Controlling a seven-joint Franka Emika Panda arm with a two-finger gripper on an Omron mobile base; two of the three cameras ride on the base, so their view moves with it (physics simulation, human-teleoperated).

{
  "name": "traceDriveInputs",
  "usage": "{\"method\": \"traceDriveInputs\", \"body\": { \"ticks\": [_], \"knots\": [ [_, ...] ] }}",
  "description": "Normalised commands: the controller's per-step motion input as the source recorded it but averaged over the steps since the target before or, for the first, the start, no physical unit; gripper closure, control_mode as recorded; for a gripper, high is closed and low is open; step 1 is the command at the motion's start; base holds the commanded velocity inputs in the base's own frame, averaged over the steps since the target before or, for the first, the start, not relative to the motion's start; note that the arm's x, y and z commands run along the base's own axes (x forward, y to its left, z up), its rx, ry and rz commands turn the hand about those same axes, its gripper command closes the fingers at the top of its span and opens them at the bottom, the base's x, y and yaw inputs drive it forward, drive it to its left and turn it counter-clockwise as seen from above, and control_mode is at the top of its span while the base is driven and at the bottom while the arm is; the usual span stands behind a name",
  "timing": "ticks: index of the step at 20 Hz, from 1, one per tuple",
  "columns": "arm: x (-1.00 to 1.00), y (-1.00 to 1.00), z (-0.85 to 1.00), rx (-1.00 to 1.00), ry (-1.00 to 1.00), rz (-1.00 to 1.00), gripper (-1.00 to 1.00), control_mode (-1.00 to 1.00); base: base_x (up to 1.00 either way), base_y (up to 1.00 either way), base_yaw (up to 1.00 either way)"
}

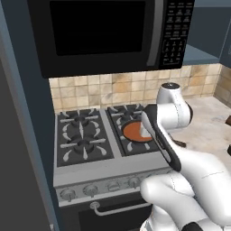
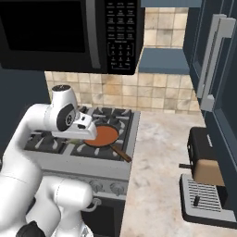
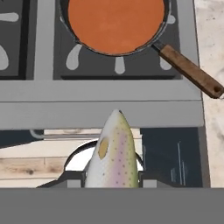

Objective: Retrieve the fish from the fridge and place it on the saucepan with marinade on the stove.

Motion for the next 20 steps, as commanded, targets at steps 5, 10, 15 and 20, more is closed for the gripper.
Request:
{"method": "traceDriveInputs", "body": {
  "ticks": [5,10,15,20],
  "knots": [
    [0.46,0.00,-0.16,0.00,0.00,0.00,1.00,-1.00,0.00,0.00,0.00],
    [0.49,0.00,-0.18,0.00,0.01,0.00,1.00,-1.00,0.00,0.00,0.00],
    [0.28,0.00,-0.32,0.01,0.01,0.00,1.00,-1.00,0.00,0.00,0.00],
    [0.25,0.00,-0.43,0.00,0.00,0.00,1.00,-1.00,0.00,0.00,0.00]
  ]
}}
